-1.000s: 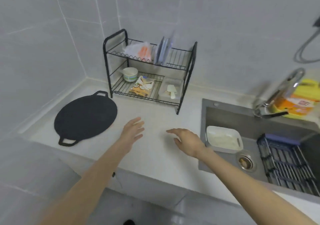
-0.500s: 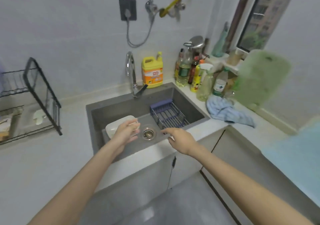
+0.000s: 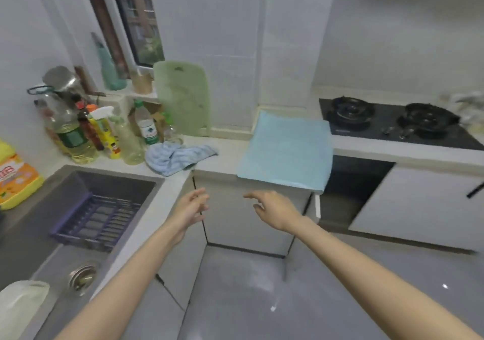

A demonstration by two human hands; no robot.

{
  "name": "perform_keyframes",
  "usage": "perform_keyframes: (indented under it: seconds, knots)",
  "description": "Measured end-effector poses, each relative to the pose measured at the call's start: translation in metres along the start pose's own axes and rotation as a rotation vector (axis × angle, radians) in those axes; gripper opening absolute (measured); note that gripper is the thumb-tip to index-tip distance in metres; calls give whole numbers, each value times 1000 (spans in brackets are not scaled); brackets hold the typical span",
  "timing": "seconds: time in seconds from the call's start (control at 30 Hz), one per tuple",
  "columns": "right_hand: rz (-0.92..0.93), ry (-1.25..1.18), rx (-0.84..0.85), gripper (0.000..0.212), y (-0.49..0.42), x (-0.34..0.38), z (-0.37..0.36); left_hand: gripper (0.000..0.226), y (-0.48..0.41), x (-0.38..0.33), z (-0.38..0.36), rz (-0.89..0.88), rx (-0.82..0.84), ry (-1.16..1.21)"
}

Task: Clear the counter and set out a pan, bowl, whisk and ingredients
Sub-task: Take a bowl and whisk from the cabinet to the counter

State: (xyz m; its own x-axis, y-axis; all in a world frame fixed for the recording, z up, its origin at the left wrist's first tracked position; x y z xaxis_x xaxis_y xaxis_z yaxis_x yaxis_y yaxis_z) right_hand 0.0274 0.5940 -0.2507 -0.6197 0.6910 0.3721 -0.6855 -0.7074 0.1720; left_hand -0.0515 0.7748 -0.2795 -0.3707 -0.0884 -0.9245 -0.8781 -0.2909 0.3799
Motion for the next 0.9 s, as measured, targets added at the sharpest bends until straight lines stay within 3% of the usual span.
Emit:
perform_keyframes:
  seconds: [0.23, 0.43, 0.77, 0.9]
  knots:
    - [-303, -74, -88, 48, 90, -118, 12, 33, -34, 14, -147, 79, 267, -90]
    - [-413, -122, -134, 46, 121, -203, 20, 38, -64, 39, -237, 156, 379, -238]
    - [-401, -194, -105, 44, 124, -381, 44, 62, -166, 91, -377, 401, 302, -388]
    - [-432, -226, -50, 48, 133, -460, 52, 43, -186, 103, -418, 495, 231, -388]
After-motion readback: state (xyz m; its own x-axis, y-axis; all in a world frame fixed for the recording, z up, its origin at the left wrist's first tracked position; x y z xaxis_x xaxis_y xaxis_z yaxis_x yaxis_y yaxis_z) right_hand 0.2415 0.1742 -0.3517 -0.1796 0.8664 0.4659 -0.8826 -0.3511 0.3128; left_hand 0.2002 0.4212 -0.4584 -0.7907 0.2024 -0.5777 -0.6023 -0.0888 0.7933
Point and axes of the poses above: each hand's wrist, its own y-axis away from the middle knuckle, its own z-axis out of the back of the hand, x = y × z, the point moved 10 cm from there along -y, towards the middle knuckle, and after that the axes turned 7 degrees about x, right-handed, at the moved point
